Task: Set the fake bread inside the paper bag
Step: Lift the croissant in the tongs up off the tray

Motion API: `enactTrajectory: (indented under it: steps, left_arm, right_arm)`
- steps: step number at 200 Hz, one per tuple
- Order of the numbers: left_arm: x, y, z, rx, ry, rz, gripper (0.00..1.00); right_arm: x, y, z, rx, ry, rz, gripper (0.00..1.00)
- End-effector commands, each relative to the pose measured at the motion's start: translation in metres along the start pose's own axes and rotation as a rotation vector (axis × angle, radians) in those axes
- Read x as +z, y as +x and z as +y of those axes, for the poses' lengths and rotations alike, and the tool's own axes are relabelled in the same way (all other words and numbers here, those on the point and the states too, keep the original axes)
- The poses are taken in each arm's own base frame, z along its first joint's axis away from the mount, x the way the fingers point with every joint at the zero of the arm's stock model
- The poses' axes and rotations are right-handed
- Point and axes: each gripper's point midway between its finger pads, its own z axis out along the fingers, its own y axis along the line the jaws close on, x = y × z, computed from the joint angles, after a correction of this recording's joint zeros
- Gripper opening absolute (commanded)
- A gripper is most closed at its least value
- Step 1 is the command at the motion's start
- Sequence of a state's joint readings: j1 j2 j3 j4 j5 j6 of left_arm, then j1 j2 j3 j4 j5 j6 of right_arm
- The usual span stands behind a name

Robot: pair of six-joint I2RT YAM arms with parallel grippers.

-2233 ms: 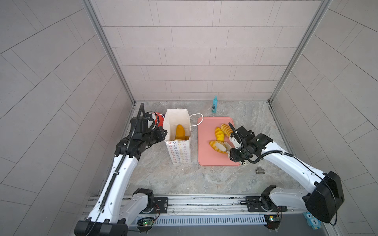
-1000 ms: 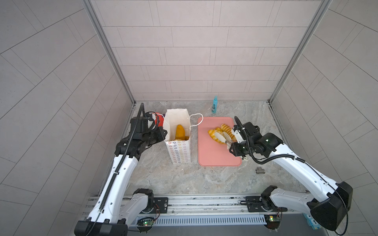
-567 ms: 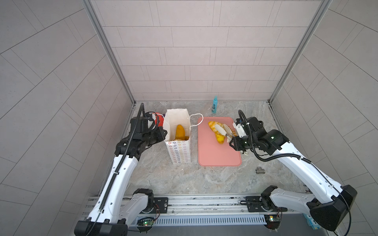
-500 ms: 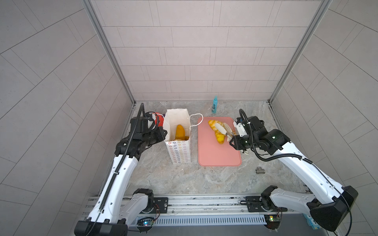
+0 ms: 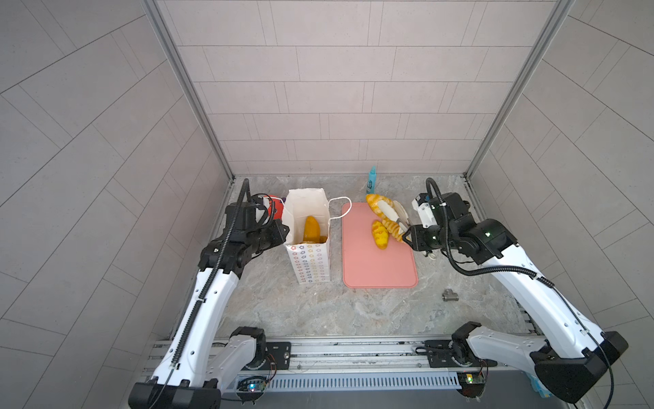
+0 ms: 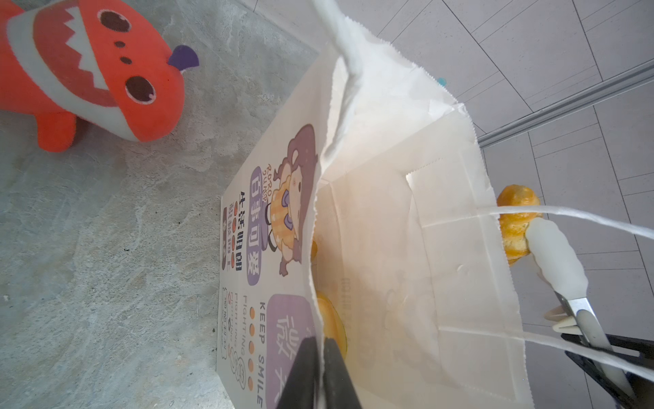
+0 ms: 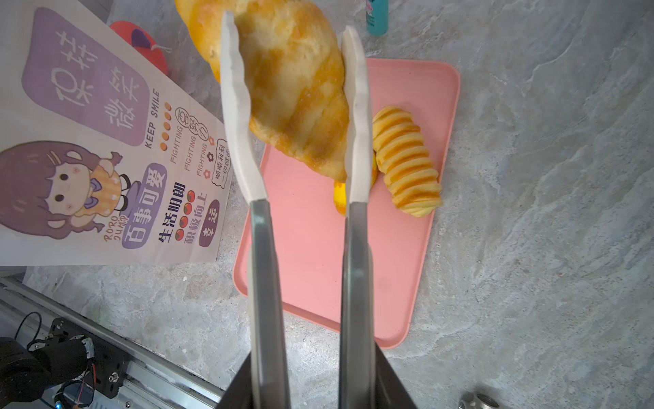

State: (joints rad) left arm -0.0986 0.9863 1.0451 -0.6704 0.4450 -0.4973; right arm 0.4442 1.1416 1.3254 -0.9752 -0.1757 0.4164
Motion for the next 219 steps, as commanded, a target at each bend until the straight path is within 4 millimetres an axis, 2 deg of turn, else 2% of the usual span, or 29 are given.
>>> enactTrajectory:
  steps: [1,66,118,219]
  left_arm:
    - [-0.009,-0.004,-0.005,0.012,0.005,-0.018,0.11]
    - [-0.008,-0.005,-0.004,0.012,0.004,-0.017,0.11]
    - [-0.008,-0.004,-0.005,0.015,0.004,-0.015,0.11]
    - [-0.008,-0.007,-0.006,0.017,0.009,-0.017,0.11]
  right_arm:
    - [-0.017,-0.018,0.001,-0.012,-0.003,-0.067,0.39]
    - [-0.038,-0.038,0.000,-0.025,0.004,-0.113,0.39]
    - [-0.048,-0.050,0.003,-0.033,0.002,-0.138,0.39]
    - [-0.071,-0.076,0.017,-0.044,-0.037,-0.199,0.39]
